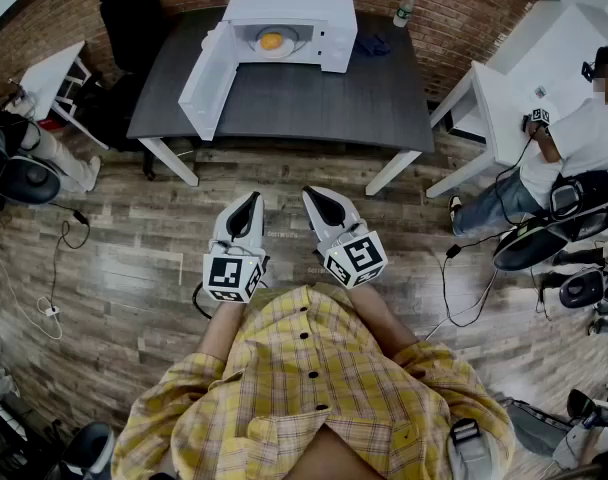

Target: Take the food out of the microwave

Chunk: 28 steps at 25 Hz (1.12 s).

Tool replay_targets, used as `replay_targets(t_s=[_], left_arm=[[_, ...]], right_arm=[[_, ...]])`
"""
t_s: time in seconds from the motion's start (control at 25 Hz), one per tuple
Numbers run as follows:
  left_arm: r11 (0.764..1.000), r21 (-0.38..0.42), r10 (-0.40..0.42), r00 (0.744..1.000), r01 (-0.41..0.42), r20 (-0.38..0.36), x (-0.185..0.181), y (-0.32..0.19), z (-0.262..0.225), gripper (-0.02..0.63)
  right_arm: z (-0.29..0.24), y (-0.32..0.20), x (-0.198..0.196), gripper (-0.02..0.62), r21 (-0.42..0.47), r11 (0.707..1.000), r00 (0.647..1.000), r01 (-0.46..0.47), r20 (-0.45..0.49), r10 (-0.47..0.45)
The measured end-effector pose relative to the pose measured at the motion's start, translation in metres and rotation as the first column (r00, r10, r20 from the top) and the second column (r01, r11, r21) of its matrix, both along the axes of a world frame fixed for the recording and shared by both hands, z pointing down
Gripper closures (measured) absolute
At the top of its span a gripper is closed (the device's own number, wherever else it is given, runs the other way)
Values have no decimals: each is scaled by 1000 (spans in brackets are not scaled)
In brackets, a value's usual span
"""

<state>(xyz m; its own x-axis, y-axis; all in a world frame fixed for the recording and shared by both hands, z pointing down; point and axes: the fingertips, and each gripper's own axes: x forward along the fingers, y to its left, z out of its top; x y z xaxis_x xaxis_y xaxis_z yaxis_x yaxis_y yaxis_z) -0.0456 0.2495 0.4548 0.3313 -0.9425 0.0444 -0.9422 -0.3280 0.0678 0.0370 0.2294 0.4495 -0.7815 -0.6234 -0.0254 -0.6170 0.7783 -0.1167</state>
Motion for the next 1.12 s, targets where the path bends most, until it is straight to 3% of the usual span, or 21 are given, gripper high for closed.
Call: replay_targets(t_s=[0.8, 1.12], left_arm=[[999, 23, -32, 999, 32, 27, 47, 10, -6, 607], [998, 26, -63, 998, 62, 27, 66, 5, -7, 607]], right_arm=[[1, 1, 61, 592, 27, 1000, 1000, 14, 0, -14], [1, -11, 88, 594, 21, 999, 999, -34, 16, 34]])
